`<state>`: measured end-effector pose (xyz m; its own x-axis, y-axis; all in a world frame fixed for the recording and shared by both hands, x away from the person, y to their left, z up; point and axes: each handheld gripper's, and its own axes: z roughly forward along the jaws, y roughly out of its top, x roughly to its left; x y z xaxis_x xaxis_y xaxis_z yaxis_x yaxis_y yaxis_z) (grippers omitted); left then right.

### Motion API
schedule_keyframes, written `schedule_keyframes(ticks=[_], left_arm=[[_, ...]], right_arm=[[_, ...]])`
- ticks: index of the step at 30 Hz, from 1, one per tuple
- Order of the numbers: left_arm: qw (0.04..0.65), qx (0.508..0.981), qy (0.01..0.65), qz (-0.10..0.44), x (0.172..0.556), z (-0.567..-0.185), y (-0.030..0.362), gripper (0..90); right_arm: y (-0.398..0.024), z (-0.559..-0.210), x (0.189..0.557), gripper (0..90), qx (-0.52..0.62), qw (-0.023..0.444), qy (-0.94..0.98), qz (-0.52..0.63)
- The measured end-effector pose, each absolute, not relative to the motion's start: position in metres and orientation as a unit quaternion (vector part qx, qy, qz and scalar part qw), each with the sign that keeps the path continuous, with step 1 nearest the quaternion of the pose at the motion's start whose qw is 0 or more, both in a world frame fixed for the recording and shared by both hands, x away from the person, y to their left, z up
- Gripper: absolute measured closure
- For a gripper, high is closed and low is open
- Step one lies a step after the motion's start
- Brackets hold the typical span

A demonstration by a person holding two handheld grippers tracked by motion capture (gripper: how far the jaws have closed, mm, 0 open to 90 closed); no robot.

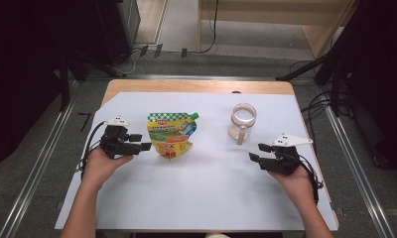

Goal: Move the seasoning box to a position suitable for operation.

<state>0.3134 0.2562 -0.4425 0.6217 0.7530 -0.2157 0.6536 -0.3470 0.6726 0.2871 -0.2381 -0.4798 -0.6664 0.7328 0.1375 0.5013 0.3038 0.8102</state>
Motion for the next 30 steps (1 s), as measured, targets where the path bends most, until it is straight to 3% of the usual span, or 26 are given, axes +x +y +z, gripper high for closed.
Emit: schedule_keyframes(ticks=[14,15,30], left_arm=[[0.377,0.818,0.429,0.070,0.313,-0.439,0.255,41.9],[0.378,0.818,0.427,0.070,0.312,-0.439,0.256,41.9],[0.381,0.818,0.426,0.070,0.310,-0.439,0.256,41.8]], right_arm=[[-0.231,-0.472,0.308,47.4,0.401,0.138,0.787,0.447],[-0.232,-0.471,0.314,46.0,0.401,0.153,0.780,0.455],[-0.235,-0.486,0.355,38.1,0.416,0.146,0.782,0.441]])
